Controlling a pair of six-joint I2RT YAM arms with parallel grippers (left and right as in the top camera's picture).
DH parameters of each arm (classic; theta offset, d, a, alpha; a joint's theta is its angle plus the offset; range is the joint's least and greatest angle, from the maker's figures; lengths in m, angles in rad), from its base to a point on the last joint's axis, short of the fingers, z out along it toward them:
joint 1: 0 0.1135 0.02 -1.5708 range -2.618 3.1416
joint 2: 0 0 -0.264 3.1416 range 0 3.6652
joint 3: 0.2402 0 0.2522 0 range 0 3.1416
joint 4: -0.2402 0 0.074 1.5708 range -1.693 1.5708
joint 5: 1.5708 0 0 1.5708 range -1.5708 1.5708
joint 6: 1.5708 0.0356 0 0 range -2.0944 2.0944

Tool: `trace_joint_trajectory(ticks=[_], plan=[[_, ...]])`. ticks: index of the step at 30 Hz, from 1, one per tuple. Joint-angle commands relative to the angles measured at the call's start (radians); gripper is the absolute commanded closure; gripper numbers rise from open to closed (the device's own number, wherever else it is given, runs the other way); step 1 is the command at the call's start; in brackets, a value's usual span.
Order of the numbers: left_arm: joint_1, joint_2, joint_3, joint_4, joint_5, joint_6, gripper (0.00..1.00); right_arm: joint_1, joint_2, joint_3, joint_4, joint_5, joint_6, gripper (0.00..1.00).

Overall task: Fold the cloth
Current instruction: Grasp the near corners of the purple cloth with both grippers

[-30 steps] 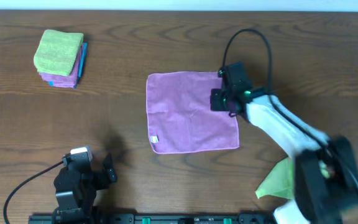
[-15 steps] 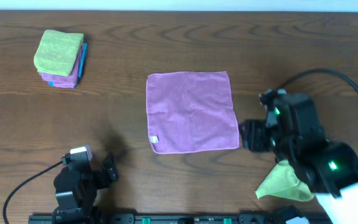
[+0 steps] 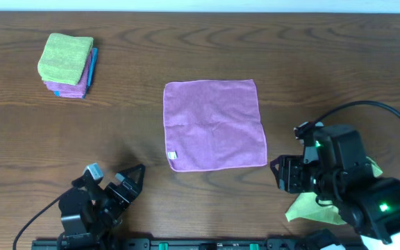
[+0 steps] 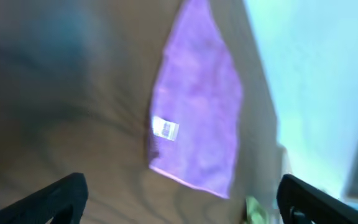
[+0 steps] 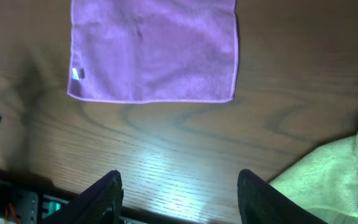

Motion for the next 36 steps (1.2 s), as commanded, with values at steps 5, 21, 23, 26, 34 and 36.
trace_joint_trajectory(ticks=[5,21,23,26,34,36], plan=[[-0.019,0.031,-0.009,0.014,0.122,0.029,0.13,-0.026,0.014,-0.265,0.244,-0.128,0.011,0.4],[-0.372,0.639,-0.009,0.419,-0.145,0.08,0.16,-0.272,0.223,-0.302,0.378,-0.299,-0.114,0.4],[-0.406,0.749,-0.008,0.523,-0.152,0.057,0.16,-0.306,0.238,-0.302,0.377,-0.325,-0.137,0.42],[-0.432,0.919,0.002,0.648,-0.163,0.034,0.18,-0.348,0.247,-0.302,0.374,-0.334,-0.16,0.44],[-0.436,1.243,0.15,0.715,-0.161,0.088,0.22,-0.364,0.248,-0.302,0.373,-0.34,-0.201,0.44],[-0.438,1.275,0.177,0.715,-0.161,0.088,0.22,-0.364,0.248,-0.303,0.372,-0.34,-0.203,0.45]])
